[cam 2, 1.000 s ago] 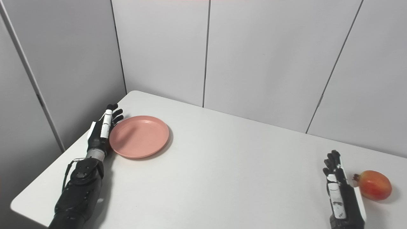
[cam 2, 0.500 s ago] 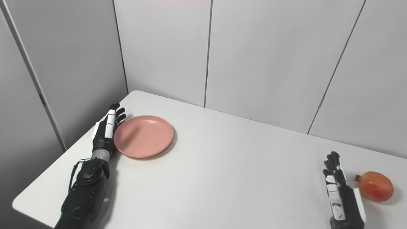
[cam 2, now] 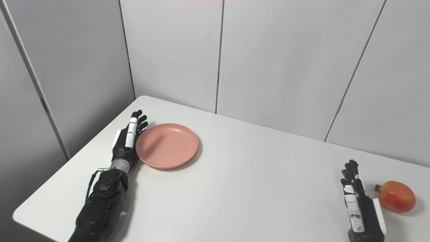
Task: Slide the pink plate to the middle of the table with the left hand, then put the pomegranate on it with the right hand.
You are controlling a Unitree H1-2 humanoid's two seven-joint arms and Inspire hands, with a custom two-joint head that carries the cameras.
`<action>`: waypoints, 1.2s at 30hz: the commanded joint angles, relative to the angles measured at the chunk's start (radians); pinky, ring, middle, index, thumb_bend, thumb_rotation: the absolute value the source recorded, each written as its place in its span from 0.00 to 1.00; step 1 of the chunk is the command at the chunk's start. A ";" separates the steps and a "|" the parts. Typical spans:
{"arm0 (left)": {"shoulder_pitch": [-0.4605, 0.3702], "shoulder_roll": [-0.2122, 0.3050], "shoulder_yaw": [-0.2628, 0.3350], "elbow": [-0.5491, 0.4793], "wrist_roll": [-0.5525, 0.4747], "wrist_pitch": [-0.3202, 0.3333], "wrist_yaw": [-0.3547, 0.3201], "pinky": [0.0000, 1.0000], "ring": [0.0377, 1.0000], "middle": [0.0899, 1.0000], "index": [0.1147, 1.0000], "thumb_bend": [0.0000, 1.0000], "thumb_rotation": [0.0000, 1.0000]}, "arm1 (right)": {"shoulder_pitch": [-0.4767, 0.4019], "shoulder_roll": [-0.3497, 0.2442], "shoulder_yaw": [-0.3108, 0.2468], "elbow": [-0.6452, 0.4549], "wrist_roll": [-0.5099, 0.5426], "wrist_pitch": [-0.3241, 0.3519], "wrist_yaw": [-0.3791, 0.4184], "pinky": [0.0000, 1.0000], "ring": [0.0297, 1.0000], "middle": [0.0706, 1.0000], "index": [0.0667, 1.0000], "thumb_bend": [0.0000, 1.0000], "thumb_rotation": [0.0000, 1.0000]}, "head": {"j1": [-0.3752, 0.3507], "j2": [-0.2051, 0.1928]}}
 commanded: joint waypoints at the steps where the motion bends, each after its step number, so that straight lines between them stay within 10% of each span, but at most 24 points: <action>1: -0.038 -0.008 -0.019 -0.021 0.005 0.013 -0.029 0.92 0.93 0.92 0.91 0.66 1.00 | 0.030 0.014 0.003 0.033 0.015 -0.032 0.004 1.00 1.00 1.00 1.00 0.57 0.94 | 0.000 0.003; 36: -0.017 -0.145 -0.103 -0.175 0.047 0.126 -0.021 0.96 0.96 0.95 0.96 0.63 1.00 | 0.027 0.046 0.013 0.025 -0.027 -0.008 -0.038 1.00 1.00 1.00 1.00 0.65 0.87 | -0.154 0.056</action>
